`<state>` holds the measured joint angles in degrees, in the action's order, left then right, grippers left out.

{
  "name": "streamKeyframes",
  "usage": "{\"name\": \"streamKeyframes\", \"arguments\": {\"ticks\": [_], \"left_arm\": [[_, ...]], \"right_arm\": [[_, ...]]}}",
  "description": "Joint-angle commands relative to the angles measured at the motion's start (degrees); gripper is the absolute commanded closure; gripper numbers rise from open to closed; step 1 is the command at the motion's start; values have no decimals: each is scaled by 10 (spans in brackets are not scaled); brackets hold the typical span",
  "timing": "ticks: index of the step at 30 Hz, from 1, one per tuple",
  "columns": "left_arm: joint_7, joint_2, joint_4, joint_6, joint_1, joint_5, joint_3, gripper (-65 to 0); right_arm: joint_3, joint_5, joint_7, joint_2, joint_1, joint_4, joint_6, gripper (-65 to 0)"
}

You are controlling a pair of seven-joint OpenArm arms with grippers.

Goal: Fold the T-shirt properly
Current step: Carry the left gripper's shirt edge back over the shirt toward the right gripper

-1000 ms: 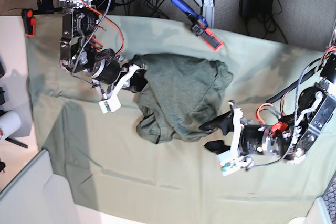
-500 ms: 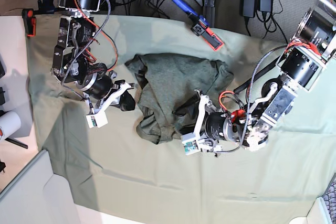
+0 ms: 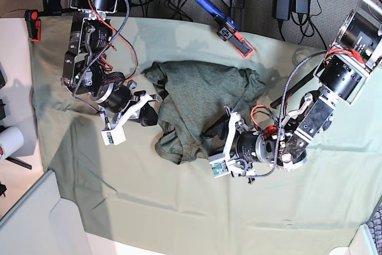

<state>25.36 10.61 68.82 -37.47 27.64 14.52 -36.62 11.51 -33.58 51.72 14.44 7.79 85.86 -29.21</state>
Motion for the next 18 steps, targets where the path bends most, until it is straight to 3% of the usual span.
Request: {"name": "streamKeyframes", "arguments": {"ticks": [1, 3, 7, 12, 17, 18], "left_arm": [[-16, -2, 8, 8, 19, 6, 5, -359], [-16, -2, 8, 8, 18, 3, 5, -340], [-16, -2, 7, 8, 17, -14, 5, -243], [-16, -2, 7, 8, 17, -19, -10, -215], [-25, -1, 7, 9, 17, -57, -52, -16], [-25, -1, 7, 11, 17, -61, -55, 0]], "right_arm": [[3, -9, -9, 6, 10, 9, -8, 0], [3, -9, -9, 6, 10, 9, -8, 0], [3, -9, -9, 6, 10, 9, -8, 0], [2, -9, -9, 6, 10, 9, -8, 0], [3, -9, -9, 7, 10, 9, -8, 0], [3, -9, -9, 7, 10, 9, -8, 0]]}}
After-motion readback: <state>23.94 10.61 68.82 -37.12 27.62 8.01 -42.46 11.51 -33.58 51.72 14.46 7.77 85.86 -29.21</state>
